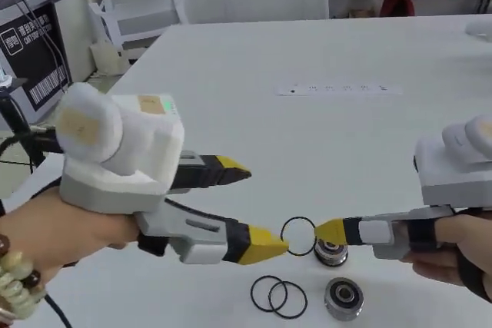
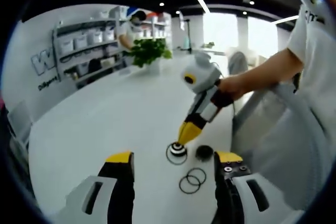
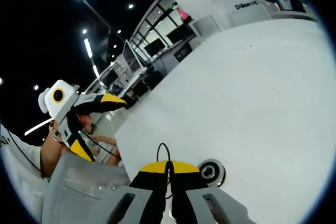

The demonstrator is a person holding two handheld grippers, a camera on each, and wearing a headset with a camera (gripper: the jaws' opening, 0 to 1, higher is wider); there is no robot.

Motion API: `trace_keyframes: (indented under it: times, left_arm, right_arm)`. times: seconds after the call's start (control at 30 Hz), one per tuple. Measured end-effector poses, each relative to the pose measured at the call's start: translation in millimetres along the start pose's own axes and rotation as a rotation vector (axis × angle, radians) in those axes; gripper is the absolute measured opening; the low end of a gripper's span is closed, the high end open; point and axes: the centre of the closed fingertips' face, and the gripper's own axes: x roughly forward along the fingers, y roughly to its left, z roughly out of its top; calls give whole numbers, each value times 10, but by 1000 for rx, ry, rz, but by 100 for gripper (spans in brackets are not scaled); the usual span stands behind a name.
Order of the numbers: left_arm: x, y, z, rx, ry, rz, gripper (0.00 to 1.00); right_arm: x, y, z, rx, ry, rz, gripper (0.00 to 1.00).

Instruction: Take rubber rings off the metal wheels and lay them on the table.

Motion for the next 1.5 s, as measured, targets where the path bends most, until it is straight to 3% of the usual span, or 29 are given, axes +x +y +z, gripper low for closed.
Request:
trace_keyframes:
  times: [0.23,0.47,0.77,1.17,1.5]
  left_arm:
    - [-272,124,-300,-54,35,94,64]
    - [-431,50,-607,-86,102,112,66]
    - [-472,-62,-760,-146,114,117,67]
    - [-407,-195,-874,-185,128,97,67]
    - [-414,-216,-933,-200,137,101,67]
  right_arm:
    - [18,101,7,-16,0,23,0]
    - [63,197,-14,-22,6,46,0]
    - [159,328,-147,-43,53,80,0]
    - [277,398,-387,-84,146,106,0]
    - [323,329,-558,-143,219,70,0]
